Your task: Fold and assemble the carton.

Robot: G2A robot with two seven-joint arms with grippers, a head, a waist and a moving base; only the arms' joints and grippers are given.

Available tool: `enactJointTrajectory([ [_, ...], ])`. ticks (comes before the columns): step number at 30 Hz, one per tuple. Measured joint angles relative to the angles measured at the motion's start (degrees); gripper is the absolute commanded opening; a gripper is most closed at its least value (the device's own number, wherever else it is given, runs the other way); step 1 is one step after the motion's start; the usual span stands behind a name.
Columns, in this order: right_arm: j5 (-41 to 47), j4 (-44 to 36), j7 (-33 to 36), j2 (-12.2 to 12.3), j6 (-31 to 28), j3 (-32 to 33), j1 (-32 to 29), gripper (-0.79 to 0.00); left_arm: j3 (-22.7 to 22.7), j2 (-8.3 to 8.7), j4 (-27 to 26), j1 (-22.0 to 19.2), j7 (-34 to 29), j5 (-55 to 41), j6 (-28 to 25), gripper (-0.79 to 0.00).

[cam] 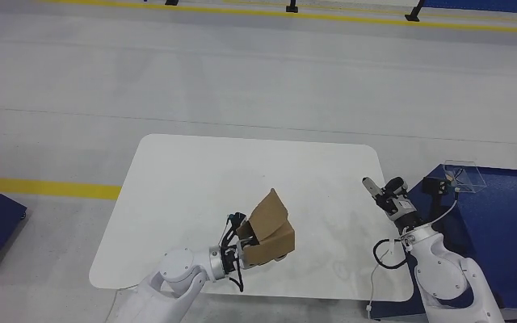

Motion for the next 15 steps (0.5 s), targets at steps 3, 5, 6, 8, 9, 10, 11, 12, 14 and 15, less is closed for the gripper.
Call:
enactJointTrajectory([
  [3,0.0,0.0,0.0,0.0,0.0,0.0,0.0,0.000,0.3,-0.02,-1.0,0.5,-0.5,-0.7,0.5,-0.785],
  [5,0.0,0.0,0.0,0.0,0.0,0.0,0.0,0.000,0.5,-0.08,-3.7,0.8,0.9,-2.2,4.1,-0.785],
  [6,0.0,0.0,0.0,0.0,0.0,0.0,0.0,0.000,0.9,-0.12,-5.3,1.0,3.0,-1.7,6.1,-0.785],
  [8,0.0,0.0,0.0,0.0,0.0,0.0,0.0,0.000,1.9,-0.45,-9.6,1.9,9.6,0.1,11.8,-0.785],
  [9,0.0,0.0,0.0,0.0,0.0,0.0,0.0,0.000,2.3,-0.72,-11.3,2.3,12.8,-0.5,14.7,-0.785],
  [10,0.0,0.0,0.0,0.0,0.0,0.0,0.0,0.000,2.6,-1.07,-12.8,2.6,16.2,-2.3,17.7,-0.785],
  [11,0.0,0.0,0.0,0.0,0.0,0.0,0.0,0.000,2.9,-1.47,-14.2,2.7,19.8,-5.1,20.4,-0.785],
  [12,0.0,0.0,0.0,0.0,0.0,0.0,0.0,0.000,3.4,-2.08,-15.7,2.7,24.9,-9.4,23.7,-0.785],
  [14,0.0,0.0,0.0,0.0,0.0,0.0,0.0,0.000,4.7,-3.27,-17.3,2.4,33.9,-17.2,27.9,-0.785],
  [15,0.0,0.0,0.0,0.0,0.0,0.0,0.0,0.000,5.3,-3.84,-17.6,2.1,37.6,-20.6,29.3,-0.785],
])
